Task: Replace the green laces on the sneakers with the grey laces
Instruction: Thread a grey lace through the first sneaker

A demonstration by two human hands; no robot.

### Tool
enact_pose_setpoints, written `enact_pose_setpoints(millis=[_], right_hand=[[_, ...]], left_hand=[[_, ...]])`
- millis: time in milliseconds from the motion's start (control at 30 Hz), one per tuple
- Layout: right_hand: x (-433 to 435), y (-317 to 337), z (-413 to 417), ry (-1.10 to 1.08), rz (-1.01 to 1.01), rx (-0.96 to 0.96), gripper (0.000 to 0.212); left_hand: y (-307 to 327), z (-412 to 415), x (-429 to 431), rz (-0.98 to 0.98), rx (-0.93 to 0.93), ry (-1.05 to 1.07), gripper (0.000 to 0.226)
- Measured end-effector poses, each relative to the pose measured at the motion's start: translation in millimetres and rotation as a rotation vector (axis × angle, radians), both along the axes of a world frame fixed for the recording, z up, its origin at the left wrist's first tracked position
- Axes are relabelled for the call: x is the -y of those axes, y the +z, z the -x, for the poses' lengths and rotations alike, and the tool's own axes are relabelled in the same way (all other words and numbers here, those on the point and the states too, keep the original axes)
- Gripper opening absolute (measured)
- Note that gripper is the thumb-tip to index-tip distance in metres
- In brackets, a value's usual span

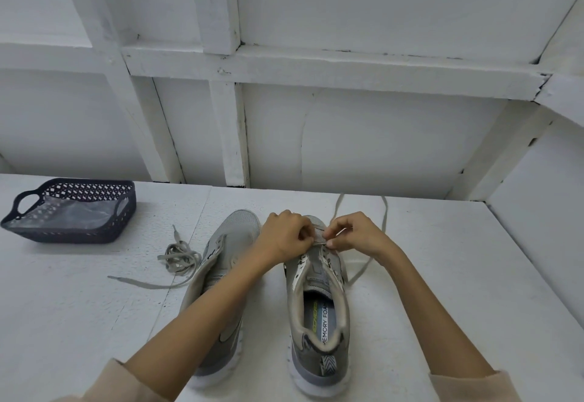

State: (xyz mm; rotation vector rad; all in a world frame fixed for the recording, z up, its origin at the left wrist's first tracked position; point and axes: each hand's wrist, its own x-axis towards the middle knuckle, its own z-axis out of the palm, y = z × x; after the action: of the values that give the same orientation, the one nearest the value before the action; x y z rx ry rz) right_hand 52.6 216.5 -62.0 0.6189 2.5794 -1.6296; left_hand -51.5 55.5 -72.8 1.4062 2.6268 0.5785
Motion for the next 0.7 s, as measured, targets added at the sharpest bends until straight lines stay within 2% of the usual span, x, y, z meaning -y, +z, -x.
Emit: enact_pose_setpoints(millis=[233, 433, 567, 700], right_hand=[[5.0, -2.6, 2.2, -0.020, 0.005, -0.013, 0.024], [4.2, -3.2, -1.8, -0.058, -0.054, -0.013, 0.025], [9.9, -5.8, 1.9, -0.061, -0.182, -0.004, 0.027], [17.9, -11.1, 3.1, -0.120, -0.261, 0.016, 0.033]], left_hand=[[1.0, -4.2, -2.8, 0.026, 0.030, -0.058, 0.018], [-6.0, -5.3, -0.4, -0.125, 0.128, 0.046, 0.013], [-5.2, -4.9, 3.7, -0.116, 0.056, -0.019, 0.012], [-4.6, -5.4, 5.1, -0.107, 0.001, 0.002, 0.012]])
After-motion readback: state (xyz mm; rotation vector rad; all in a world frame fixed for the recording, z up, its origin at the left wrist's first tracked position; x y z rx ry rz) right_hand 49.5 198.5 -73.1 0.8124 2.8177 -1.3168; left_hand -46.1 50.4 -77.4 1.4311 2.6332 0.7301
